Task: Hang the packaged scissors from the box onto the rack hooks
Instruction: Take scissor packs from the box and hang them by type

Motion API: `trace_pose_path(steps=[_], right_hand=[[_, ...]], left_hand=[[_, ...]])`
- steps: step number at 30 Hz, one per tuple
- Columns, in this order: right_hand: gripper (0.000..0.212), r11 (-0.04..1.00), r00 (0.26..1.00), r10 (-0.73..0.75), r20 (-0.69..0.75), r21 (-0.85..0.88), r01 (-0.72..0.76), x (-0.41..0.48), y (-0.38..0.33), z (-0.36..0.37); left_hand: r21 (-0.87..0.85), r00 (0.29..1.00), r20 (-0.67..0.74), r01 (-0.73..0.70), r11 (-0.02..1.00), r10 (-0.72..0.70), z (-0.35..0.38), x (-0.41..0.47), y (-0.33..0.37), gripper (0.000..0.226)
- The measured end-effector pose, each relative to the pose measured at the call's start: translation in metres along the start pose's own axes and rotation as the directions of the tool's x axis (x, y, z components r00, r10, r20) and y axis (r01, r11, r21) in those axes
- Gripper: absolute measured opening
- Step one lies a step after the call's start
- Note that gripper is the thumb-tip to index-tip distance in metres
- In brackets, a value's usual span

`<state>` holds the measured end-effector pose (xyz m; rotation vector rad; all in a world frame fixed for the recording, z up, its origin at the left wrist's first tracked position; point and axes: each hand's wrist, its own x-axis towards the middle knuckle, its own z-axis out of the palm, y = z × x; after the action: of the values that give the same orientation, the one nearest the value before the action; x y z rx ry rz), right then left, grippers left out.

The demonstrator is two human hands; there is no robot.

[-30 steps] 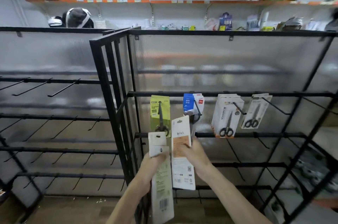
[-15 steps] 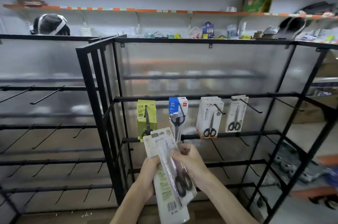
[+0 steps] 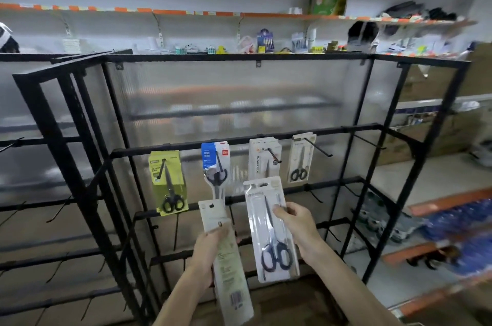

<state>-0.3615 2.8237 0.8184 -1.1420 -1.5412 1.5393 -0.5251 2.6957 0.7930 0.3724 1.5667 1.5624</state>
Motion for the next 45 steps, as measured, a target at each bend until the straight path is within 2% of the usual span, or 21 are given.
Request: trace_pose_path(steps=[2, 5, 6, 9, 13, 18, 23, 29, 33, 39, 45], right_hand=[[0.02, 1.0, 0.998, -0.009, -0.058, 0.004, 0.009, 0.011, 0.004, -0.016], [0.045, 1.0, 0.992, -0.025, -0.127, -0.009, 0.024, 0.029, 0.007, -0.044], [0.047, 1.0, 0.989, -0.023, -0.145, -0.007, 0.022, 0.036, 0.007, -0.055], [0.033, 1.0, 0.982, -0.008, -0.188, 0.011, 0.011, 0.06, 0.0, -0.092], [0.026, 1.0, 0.977, -0.018, -0.212, 0.02, 0.022, 0.101, -0.011, -0.142], [0.02, 0.999, 0.984, -0.045, -0.173, -0.029, 0.041, 0.146, -0.015, -0.18], [0.021, 0.995, 0.993, -0.086, -0.079, -0.05, 0.082, 0.157, 0.0, -0.191], [0.032, 0.997, 0.996, -0.077, -0.049, -0.033, 0.075, 0.172, 0.007, -0.193], [0.03, 0.999, 0.998, -0.049, -0.034, -0.017, 0.048, 0.193, 0.001, -0.182], [0.027, 0.99, 0.996, -0.082, -0.036, -0.12, 0.077, 0.241, -0.009, -0.164], [0.027, 0.974, 0.998, -0.014, -0.059, -0.225, 0.001, 0.294, -0.014, -0.145]], left_hand=[[0.023, 1.0, -0.008, -0.001, 1.0, 0.001, 0.015, 0.007, -0.002, 0.02], [0.08, 1.0, -0.016, -0.014, 0.997, 0.015, 0.045, 0.019, -0.006, 0.021], [0.1, 1.0, -0.021, -0.013, 0.995, 0.015, 0.056, 0.023, -0.006, 0.021], [0.14, 0.999, -0.038, -0.011, 0.99, 0.016, 0.097, 0.033, -0.006, 0.019], [0.207, 0.996, -0.083, -0.001, 0.978, 0.018, 0.152, 0.047, -0.004, 0.016], [0.238, 0.99, -0.14, 0.041, 0.97, -0.008, 0.207, 0.069, -0.006, 0.027], [0.236, 0.976, -0.218, 0.042, 0.971, 0.01, 0.243, 0.069, -0.014, 0.03], [0.242, 0.963, -0.269, 0.053, 0.969, 0.015, 0.262, 0.07, -0.009, 0.026], [0.295, 0.964, -0.256, 0.005, 0.955, 0.074, 0.265, 0.075, -0.002, 0.026], [0.299, 0.959, -0.262, -0.023, 0.954, 0.105, 0.274, 0.084, 0.006, 0.021], [0.283, 0.957, -0.258, -0.056, 0.957, 0.132, 0.272, 0.09, 0.012, 0.013]])
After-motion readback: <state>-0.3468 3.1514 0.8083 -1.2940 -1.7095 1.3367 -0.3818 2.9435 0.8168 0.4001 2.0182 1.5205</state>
